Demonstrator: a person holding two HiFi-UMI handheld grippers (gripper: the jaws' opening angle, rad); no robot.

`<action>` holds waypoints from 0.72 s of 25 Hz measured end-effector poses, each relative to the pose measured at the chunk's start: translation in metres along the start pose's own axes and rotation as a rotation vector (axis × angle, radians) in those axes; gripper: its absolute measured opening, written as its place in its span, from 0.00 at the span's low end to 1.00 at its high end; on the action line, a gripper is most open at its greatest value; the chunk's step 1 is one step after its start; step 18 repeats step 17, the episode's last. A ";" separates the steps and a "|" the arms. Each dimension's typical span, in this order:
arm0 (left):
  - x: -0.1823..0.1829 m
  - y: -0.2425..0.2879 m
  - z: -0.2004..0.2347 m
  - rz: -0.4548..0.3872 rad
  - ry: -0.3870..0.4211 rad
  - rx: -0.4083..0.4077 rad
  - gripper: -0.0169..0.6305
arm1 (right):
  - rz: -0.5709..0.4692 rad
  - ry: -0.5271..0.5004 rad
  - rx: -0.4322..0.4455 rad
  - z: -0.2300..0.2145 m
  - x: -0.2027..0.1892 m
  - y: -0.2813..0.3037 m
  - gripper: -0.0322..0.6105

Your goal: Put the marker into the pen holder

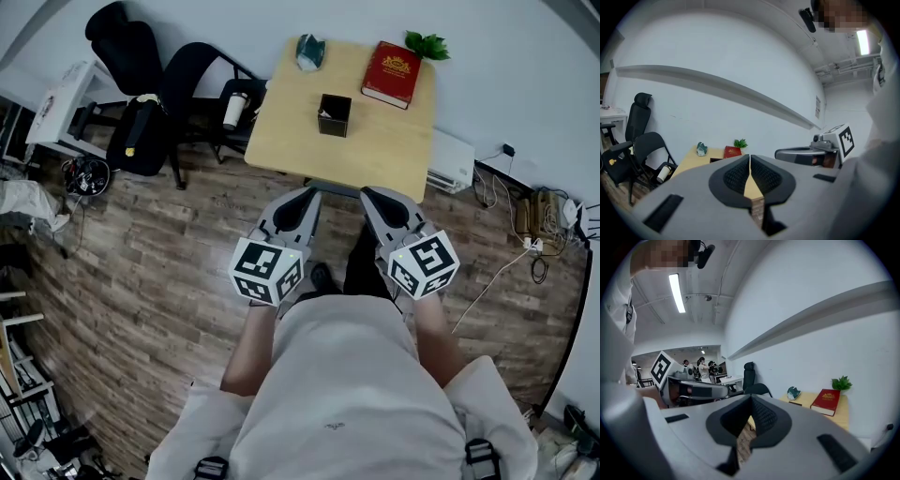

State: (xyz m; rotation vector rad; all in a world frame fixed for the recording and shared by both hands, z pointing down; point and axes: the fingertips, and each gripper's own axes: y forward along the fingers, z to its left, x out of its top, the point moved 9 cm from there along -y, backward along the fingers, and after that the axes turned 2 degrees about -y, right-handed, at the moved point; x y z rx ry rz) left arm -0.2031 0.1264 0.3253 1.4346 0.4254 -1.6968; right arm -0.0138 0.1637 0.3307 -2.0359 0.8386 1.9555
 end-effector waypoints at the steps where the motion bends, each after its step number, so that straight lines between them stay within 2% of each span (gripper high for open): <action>1: -0.001 0.000 0.000 0.001 -0.001 -0.001 0.05 | 0.002 0.000 0.000 0.000 -0.001 -0.001 0.05; 18: -0.004 -0.001 0.002 -0.018 -0.037 0.008 0.05 | 0.015 -0.004 -0.009 0.000 -0.005 -0.008 0.05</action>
